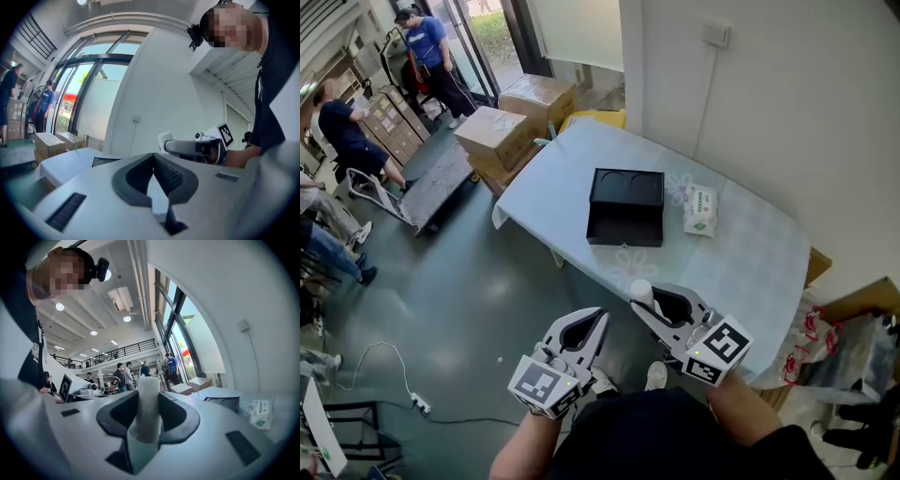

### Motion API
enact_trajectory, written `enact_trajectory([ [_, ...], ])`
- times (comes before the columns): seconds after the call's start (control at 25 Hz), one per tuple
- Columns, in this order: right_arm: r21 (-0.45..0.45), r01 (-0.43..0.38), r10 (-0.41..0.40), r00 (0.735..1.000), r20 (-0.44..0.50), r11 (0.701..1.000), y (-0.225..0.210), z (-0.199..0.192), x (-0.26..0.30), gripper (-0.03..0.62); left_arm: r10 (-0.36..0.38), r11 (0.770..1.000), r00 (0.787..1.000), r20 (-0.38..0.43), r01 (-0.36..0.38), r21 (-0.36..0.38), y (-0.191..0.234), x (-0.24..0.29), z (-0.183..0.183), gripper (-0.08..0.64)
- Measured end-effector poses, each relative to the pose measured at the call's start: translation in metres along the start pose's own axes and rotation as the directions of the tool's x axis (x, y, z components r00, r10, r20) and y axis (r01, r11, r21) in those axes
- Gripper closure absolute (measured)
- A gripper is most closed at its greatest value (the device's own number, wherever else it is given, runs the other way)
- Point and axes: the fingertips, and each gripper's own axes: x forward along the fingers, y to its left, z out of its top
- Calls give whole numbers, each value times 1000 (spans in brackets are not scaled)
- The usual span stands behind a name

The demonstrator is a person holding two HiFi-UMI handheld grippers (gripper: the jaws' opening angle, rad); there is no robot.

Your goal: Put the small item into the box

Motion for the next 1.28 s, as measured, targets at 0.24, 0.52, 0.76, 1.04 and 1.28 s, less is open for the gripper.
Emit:
enact_trajectory([
  [0.24, -1, 10, -10, 1000, -3, 1000, 10, -1, 26, 454, 5, 1000, 1000, 4, -5, -10, 25, -21, 0, 552],
  [0.52, -11, 19, -19, 1000, -4, 1000, 25, -2, 60, 454, 0, 1000, 1000, 9, 0, -10, 54, -45, 1, 552],
  [0.76, -14, 19, -19, 1000, -2, 1000, 40, -6, 92, 454, -8, 1000, 1000, 4, 8, -20, 79, -65, 4, 552],
  [1.04, -15, -3, 2, 1000, -11, 1000, 56, -13, 132, 454, 11, 1000, 1000, 12, -11, -6, 115, -87, 3, 552],
  [1.28, -17, -30, 29, 999, -33, 999, 61, -18, 154, 454, 34, 999, 999, 20, -34, -16, 132, -97, 1, 552],
])
